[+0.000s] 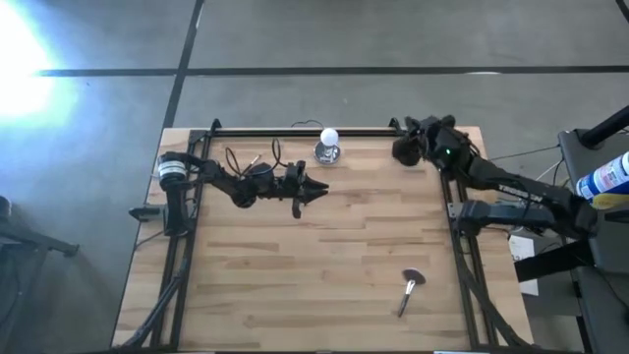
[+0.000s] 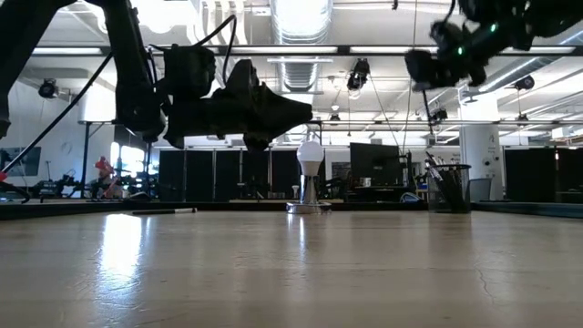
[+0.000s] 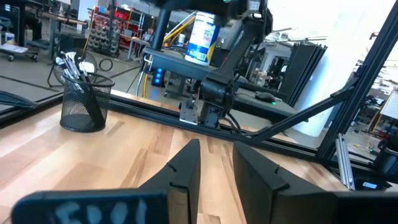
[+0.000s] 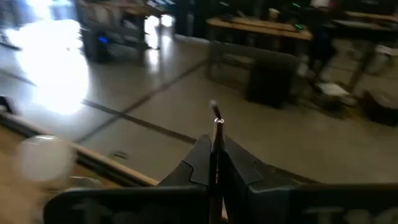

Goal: Put items in baskets/containers
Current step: Put the black liner brush into the black pen holder

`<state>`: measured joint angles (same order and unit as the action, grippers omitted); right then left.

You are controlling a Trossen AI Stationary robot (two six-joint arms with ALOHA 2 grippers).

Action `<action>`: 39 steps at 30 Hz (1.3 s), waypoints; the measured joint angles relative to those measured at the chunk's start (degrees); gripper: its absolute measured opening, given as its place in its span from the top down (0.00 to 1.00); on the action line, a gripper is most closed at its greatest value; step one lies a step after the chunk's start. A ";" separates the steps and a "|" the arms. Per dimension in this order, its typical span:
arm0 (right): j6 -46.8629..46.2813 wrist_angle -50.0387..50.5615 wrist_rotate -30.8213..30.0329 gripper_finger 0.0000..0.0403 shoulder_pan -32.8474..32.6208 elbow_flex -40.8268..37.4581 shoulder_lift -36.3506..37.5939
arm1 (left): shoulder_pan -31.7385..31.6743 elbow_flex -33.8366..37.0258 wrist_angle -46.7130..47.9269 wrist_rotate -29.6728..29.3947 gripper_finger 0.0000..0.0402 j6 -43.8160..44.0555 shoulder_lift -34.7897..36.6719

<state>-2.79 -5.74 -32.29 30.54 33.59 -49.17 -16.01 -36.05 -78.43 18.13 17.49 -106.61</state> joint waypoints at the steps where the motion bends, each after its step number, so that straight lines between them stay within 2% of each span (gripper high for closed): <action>1: 0.00 -0.05 0.04 0.98 2.40 -0.77 -0.37 | 0.00 0.00 0.01 0.01 0.78 0.01 0.00; 7: -2.27 -5.71 4.54 0.97 15.01 -5.46 -5.68 | 0.04 0.00 0.01 0.28 0.78 0.03 0.00; 12: -5.53 -6.88 5.59 0.97 19.92 -6.43 -11.33 | 0.04 0.00 0.02 0.28 0.78 0.05 0.00; 22: -13.61 -6.89 5.78 0.97 21.69 -6.38 -20.90 | 0.00 0.13 0.59 0.39 0.78 0.07 0.02; 29: -16.27 -6.53 5.76 0.96 21.65 -6.38 -23.06 | 0.00 0.15 0.98 0.42 0.78 0.14 0.02; 36: -16.34 -5.91 5.76 0.83 21.64 -6.38 -20.24 | 0.00 0.15 0.96 0.42 0.78 0.23 0.02; 39: -16.59 -1.57 5.75 0.77 21.60 -5.30 -18.06 | 0.00 0.15 0.94 0.42 0.78 0.27 0.02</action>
<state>-19.38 -7.30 -26.54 52.14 28.28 -67.23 -16.01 -35.90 -77.49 18.55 17.76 -106.59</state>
